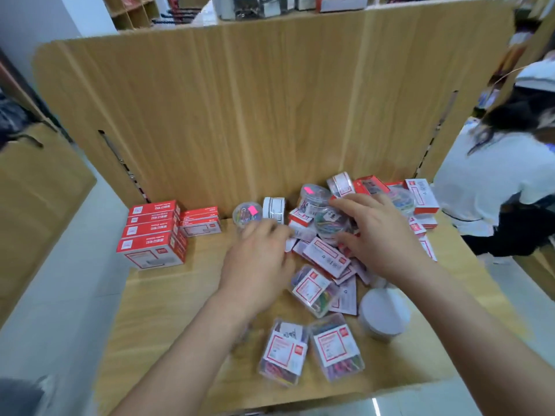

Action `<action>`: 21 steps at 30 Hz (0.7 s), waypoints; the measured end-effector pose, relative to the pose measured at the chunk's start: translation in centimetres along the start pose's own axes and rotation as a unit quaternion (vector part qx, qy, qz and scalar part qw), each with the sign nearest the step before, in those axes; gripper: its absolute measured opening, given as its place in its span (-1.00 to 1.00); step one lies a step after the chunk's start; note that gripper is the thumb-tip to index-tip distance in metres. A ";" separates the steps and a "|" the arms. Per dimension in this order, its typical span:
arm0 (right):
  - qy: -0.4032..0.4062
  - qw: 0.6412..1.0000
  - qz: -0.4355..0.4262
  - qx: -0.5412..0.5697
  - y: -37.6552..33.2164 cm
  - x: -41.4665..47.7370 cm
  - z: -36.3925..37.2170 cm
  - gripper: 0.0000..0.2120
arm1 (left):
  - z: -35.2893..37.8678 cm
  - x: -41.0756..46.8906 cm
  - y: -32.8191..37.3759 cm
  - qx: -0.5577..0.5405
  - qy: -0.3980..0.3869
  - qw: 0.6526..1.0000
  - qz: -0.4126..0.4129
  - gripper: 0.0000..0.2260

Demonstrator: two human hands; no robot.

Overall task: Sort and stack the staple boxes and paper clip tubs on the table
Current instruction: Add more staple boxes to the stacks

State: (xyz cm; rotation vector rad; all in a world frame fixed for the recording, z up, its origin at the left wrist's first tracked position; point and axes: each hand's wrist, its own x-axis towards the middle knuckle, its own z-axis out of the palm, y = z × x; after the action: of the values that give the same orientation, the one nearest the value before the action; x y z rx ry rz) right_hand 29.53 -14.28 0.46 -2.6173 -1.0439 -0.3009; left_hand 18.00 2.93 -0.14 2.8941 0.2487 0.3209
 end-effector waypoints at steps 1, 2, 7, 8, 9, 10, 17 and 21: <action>0.013 1.000 -0.015 0.017 0.3 0.1 0.1 -0.53 | 0.3 0.4 1.5 -0.019 -0.006 1.000 0.009 -0.66; 0.029 0.998 -0.031 0.040 0.6 0.1 0.1 -0.59 | 0.7 0.7 2.9 -0.023 -0.025 0.999 0.009 -0.61; 0.155 0.967 -0.015 0.204 1.8 -0.3 -1.0 -0.73 | 2.1 1.8 6.2 -0.004 -0.094 0.993 -0.070 -0.37; 0.163 0.947 0.025 0.274 1.8 -0.6 -1.4 -0.72 | 2.2 1.9 6.2 -0.013 -0.092 0.993 -0.079 -0.39; 0.167 0.920 0.068 0.348 1.9 -0.8 -1.7 -0.70 | 2.5 2.0 6.1 -0.023 -0.088 0.992 -0.086 -0.40; 0.174 0.891 0.103 0.406 2.0 -0.9 -1.9 -0.69 | 2.5 2.1 6.0 -0.034 -0.081 0.992 -0.089 -0.41; 0.086 0.820 0.186 0.534 2.8 -1.3 -1.4 -0.54 | 1.5 2.2 4.5 -0.188 -0.006 0.964 -0.189 -0.49; 0.060 0.791 0.214 0.570 3.3 -1.7 -1.7 -0.69 | 0.6 1.8 5.1 -0.270 0.008 0.948 -0.167 -0.74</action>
State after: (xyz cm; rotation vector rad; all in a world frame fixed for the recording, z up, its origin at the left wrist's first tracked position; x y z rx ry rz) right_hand 30.43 -18.25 0.86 -1.5824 -0.3219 0.2293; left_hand 20.57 -1.79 0.84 2.2621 0.5496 0.2960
